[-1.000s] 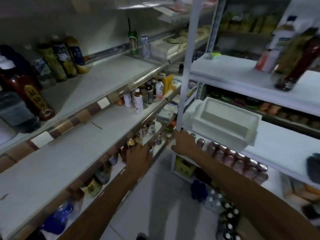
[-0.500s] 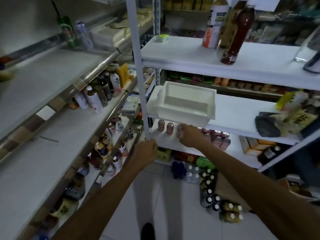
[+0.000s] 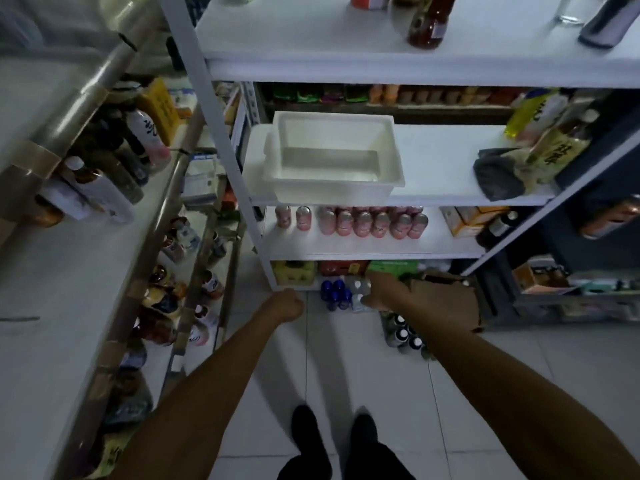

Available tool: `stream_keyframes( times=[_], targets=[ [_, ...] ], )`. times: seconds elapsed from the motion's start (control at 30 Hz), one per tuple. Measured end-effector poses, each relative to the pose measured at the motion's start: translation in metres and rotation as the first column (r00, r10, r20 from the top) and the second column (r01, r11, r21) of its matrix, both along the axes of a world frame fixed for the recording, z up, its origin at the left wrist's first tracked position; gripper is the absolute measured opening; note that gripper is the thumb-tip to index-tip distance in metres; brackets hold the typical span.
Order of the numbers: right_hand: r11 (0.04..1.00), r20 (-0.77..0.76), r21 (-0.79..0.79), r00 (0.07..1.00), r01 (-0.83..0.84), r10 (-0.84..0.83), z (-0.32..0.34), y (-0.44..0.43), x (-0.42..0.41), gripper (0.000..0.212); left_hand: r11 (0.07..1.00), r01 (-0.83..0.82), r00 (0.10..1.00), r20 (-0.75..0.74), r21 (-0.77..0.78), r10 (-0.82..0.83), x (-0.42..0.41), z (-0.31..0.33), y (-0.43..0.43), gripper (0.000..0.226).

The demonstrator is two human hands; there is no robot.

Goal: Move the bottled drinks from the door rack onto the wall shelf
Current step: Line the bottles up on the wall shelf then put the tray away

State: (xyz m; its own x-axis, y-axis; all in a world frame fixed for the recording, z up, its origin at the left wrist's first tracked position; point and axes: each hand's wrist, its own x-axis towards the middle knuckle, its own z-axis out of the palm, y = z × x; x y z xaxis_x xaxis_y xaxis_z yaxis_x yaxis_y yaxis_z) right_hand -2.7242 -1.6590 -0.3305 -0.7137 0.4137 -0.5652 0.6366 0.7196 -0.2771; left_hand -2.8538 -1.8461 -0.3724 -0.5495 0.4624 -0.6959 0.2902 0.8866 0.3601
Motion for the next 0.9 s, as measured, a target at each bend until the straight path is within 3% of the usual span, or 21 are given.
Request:
stream_keyframes(
  times=[0.1, 0.23, 0.43, 0.5, 0.67, 0.9],
  targets=[
    [0.996, 0.051, -0.081, 0.998, 0.048, -0.044, -0.018, -0.002, 0.006, 0.045, 0.999, 0.024, 0.999, 0.05, -0.038, -0.022, 0.0, -0.011, 0.016, 0.044],
    [0.983, 0.124, -0.139, 0.987, 0.12, -0.103, -0.047, 0.007, 0.015, 0.068, 0.996, 0.064, 0.991, 0.12, -0.065, -0.056, 0.003, -0.027, 0.038, 0.046],
    [0.965, 0.153, -0.195, 0.977, 0.176, -0.147, -0.099, 0.038, 0.015, 0.066, 0.994, 0.066, 0.986, 0.156, -0.084, -0.052, -0.001, -0.072, 0.062, 0.034],
    [0.955, 0.156, -0.209, 0.972, 0.209, -0.178, -0.121, 0.048, 0.013, 0.064, 0.994, 0.04, 0.987, 0.159, -0.102, -0.024, -0.006, -0.096, 0.066, 0.041],
    [0.914, 0.204, -0.256, 0.942, 0.315, -0.268, -0.193, 0.063, 0.007, 0.064, 0.984, 0.073, 0.983, 0.176, -0.16, -0.044, -0.019, -0.17, 0.081, 0.046],
    [0.855, 0.171, -0.276, 0.898, 0.438, -0.405, -0.349, 0.057, -0.021, 0.058, 0.999, -0.02, 0.986, 0.167, -0.049, 0.028, -0.05, -0.331, 0.089, 0.031]
  ],
)
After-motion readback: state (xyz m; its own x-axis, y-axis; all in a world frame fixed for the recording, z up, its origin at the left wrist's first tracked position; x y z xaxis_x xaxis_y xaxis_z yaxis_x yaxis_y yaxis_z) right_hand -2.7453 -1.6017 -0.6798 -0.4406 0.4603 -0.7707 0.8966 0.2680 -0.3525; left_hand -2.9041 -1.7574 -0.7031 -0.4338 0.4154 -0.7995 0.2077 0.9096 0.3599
